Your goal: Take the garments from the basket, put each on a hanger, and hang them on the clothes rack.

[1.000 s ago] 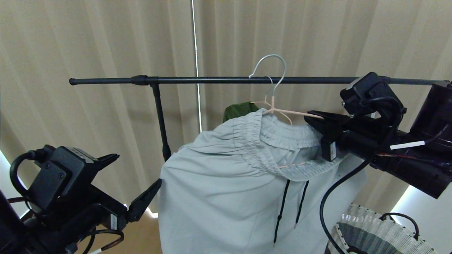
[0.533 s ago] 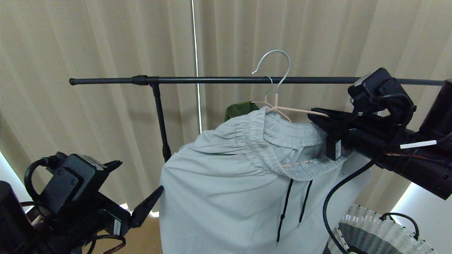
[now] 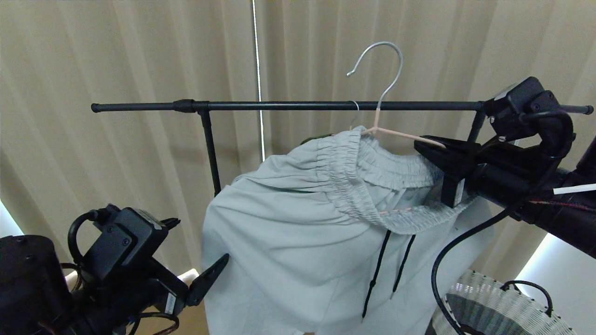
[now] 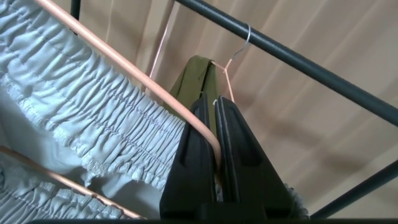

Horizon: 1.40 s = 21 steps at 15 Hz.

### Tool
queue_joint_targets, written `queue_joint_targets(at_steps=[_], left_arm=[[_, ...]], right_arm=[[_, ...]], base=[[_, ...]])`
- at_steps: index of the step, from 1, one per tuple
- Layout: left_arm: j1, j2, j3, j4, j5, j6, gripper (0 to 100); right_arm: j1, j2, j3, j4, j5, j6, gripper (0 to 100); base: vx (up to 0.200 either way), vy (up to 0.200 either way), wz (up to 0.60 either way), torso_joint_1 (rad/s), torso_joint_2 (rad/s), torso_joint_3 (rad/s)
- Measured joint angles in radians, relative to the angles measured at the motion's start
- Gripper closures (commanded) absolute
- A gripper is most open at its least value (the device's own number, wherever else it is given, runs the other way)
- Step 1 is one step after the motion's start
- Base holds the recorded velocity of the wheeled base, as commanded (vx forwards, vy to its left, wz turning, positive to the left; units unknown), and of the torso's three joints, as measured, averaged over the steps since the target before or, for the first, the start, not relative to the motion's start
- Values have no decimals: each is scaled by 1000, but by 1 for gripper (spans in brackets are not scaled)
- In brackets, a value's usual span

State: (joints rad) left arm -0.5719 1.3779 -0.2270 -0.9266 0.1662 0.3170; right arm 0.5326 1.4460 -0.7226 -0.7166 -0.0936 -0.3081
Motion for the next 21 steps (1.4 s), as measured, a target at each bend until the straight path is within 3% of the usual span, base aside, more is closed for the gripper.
queue_joint_targets(at_steps=[2, 3, 7, 14, 20, 21], left_arm=[[0, 9, -4, 0, -5, 0, 0], [0, 10, -4, 0, -5, 0, 100], [5, 15, 0, 0, -2, 5, 100], [105, 22, 78, 0, 1, 14, 100], [119, 42, 72, 1, 18, 8, 100], [119, 42, 72, 1, 18, 4, 0]], right_arm=[[1, -7, 4, -2, -1, 0, 100], [1, -9, 5, -2, -1, 0, 100], [1, -17, 4, -2, -3, -1, 100], [-57, -35, -4, 5, -11, 0, 100], [-67, -35, -11, 6, -11, 0, 100], [-67, -35, -10, 7, -12, 0, 100]], base=[[0, 0, 0, 0, 0, 0], [0, 0, 0, 0, 0, 0], [0, 0, 0, 0, 0, 0], [0, 0, 0, 0, 0, 0], [0, 0, 0, 0, 0, 0], [0, 0, 0, 0, 0, 0]])
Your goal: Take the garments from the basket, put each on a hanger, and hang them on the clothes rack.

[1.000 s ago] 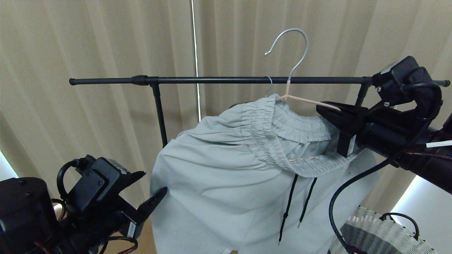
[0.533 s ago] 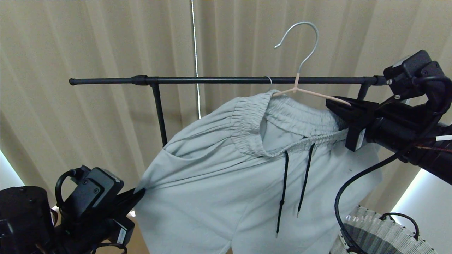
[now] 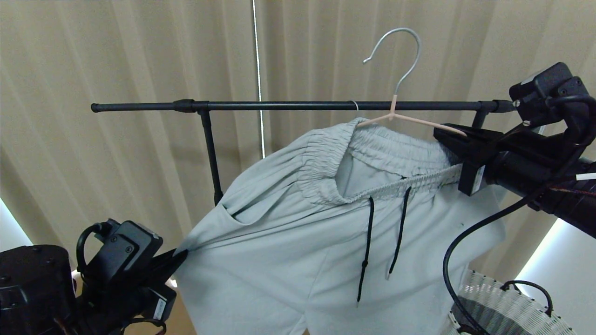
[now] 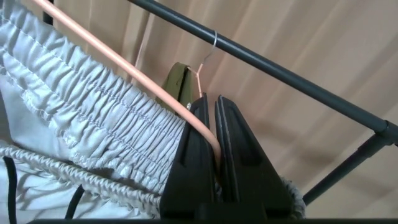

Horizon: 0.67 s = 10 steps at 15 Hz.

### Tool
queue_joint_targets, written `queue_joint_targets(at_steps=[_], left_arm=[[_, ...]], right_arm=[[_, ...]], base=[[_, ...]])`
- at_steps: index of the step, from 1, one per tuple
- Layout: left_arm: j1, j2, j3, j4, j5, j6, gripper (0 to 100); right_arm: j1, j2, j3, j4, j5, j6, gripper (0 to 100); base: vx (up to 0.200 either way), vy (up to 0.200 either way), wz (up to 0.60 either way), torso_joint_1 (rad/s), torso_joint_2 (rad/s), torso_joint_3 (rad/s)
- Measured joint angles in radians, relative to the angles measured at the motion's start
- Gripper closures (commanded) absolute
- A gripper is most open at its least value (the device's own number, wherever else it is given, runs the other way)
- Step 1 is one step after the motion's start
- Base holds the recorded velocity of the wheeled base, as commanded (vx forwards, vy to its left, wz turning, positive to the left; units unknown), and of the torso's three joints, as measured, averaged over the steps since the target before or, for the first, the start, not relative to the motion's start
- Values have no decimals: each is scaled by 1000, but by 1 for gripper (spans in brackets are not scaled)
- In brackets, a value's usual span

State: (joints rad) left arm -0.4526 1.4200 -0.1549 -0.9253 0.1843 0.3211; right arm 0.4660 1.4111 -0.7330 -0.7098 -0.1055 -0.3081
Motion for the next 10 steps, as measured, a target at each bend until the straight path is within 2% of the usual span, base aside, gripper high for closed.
queue_joint_targets(at_steps=[2, 5, 8, 10], left_arm=[[-3, -4, 0, 1, 0, 0, 0], [-24, -23, 4, -63, -10, -3, 0], [-30, -44, 26, -118, -11, -13, 0], [-29, -81, 30, -125, -11, -72, 0]], right_arm=[[-1, 0, 0, 0, -4, 1, 100], [-15, -1, 6, 17, -10, -1, 100], [-74, -25, 12, 146, -24, -3, 100], [-105, -63, 13, 250, -30, -3, 100]], base=[[0, 0, 0, 0, 0, 0], [0, 0, 0, 0, 0, 0], [0, 0, 0, 0, 0, 0], [0, 0, 0, 0, 0, 0]])
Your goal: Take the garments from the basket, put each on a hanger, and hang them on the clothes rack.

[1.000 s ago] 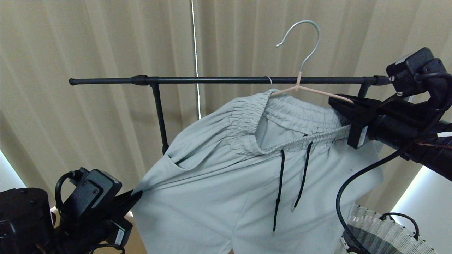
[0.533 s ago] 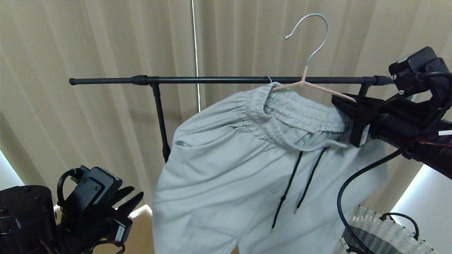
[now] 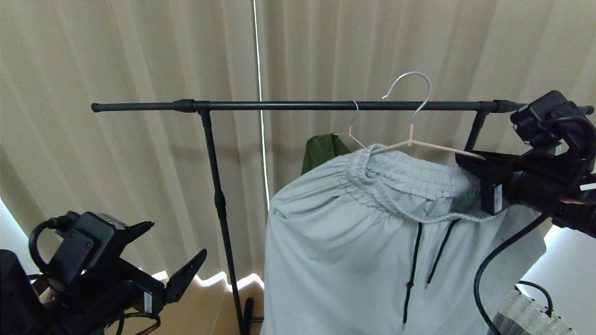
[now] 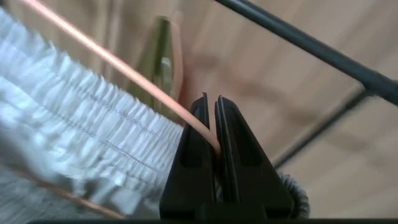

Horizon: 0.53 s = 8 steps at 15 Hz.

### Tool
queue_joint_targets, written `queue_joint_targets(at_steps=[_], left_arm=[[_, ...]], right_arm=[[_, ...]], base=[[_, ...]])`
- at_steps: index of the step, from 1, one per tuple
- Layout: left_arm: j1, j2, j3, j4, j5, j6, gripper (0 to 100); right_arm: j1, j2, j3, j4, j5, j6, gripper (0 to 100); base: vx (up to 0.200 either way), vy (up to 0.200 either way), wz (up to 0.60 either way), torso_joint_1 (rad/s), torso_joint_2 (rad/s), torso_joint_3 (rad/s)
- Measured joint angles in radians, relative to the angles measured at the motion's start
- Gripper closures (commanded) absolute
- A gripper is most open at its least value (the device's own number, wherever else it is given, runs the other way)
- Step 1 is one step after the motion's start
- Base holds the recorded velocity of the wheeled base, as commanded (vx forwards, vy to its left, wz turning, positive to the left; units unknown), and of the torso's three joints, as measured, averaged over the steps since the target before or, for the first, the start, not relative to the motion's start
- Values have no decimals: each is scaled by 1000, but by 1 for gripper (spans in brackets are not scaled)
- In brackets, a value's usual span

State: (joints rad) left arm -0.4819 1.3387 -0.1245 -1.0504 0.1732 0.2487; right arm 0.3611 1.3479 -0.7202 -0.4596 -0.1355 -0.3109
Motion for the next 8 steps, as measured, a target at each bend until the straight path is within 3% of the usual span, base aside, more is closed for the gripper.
queue_joint_targets(at_steps=[4, 8], left_arm=[[31, -101, 43, 4, -12, -89, 0], [40, -151, 20, 8, -22, -86, 0]], right_arm=[[-117, -93, 7, 196, -3, 0, 100], [-195, -168, -14, 344, -8, 0, 100]], base=[[0, 0, 0, 0, 0, 0], [0, 0, 0, 0, 0, 0]])
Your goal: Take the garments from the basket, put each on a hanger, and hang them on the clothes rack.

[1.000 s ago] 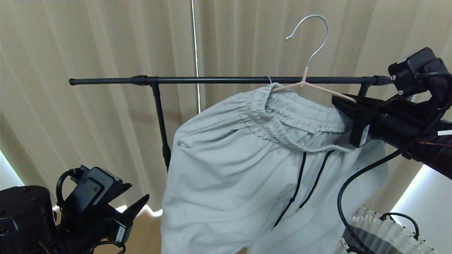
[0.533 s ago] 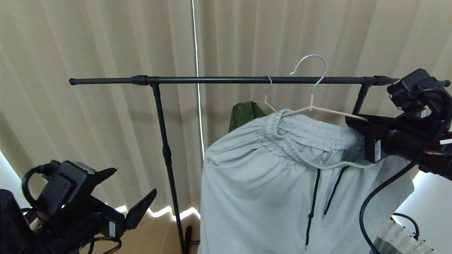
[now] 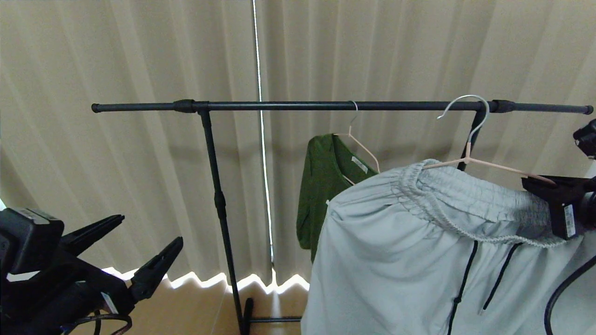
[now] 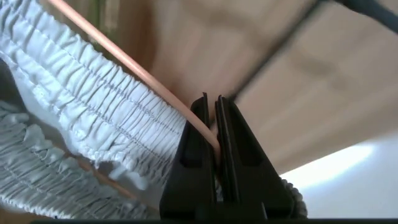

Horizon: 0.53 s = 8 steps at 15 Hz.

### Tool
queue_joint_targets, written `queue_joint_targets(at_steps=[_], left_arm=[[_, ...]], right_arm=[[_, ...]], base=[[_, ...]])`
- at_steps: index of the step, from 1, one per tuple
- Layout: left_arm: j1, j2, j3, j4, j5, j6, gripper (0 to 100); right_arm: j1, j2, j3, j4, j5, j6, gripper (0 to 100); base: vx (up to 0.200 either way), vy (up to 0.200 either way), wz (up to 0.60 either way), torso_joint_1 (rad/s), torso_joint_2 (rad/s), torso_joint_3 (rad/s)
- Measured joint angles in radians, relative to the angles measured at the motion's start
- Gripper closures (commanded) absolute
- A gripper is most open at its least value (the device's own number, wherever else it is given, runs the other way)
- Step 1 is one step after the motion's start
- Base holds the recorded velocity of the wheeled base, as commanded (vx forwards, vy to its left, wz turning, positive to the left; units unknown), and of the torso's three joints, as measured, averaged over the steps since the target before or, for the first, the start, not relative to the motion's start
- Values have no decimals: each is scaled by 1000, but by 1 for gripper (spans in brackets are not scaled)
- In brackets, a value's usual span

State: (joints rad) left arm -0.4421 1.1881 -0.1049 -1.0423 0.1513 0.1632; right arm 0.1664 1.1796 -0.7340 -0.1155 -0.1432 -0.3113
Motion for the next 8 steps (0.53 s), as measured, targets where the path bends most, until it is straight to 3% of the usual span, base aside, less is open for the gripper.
queue_joint_targets(at_steps=[4, 8], left_arm=[[1, -45, -15, 1, -5, 0, 0], [-1, -55, -7, -1, -6, 1, 0]], right_arm=[[-50, -51, 0, 67, -42, 0, 100], [-157, -99, -2, 158, -57, -1, 100]], base=[[0, 0, 0, 0, 0, 0], [0, 0, 0, 0, 0, 0]])
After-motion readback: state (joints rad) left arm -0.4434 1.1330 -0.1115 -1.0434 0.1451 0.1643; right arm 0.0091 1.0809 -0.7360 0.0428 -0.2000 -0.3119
